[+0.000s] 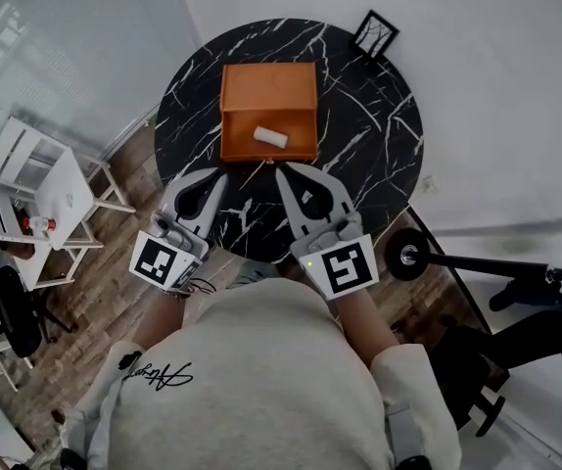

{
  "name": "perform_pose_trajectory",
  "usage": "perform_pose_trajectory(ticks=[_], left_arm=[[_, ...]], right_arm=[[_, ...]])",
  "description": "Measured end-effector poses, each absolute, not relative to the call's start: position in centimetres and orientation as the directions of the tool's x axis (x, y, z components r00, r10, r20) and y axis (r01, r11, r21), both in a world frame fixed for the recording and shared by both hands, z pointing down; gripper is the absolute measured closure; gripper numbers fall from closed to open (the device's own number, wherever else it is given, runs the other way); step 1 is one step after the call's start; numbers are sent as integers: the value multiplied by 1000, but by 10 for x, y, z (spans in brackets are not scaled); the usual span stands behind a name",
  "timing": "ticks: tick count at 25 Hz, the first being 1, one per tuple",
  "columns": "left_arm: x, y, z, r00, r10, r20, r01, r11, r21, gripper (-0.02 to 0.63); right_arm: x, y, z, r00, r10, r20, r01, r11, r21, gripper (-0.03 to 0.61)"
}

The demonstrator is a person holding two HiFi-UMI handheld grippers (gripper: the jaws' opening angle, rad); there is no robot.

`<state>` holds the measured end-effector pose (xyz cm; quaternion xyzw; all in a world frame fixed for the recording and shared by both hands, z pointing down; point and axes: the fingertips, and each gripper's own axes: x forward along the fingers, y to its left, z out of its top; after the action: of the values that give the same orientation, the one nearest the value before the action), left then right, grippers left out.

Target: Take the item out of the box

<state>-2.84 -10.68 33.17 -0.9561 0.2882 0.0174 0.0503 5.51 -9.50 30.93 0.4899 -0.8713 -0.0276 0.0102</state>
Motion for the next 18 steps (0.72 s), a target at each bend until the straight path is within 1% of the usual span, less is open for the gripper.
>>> perform_pose_trajectory(ticks=[7, 18], left_arm=[[-27, -132, 329, 846, -529, -65, -533, -843, -77, 611], [-24, -166, 331, 864, -501, -53, -504, -860, -75, 611]], right_arm=[[51, -118, 311, -513, -858, 10, -857, 513, 54, 569], [65, -152, 311, -458, -889, 6, -888, 458, 45, 569]])
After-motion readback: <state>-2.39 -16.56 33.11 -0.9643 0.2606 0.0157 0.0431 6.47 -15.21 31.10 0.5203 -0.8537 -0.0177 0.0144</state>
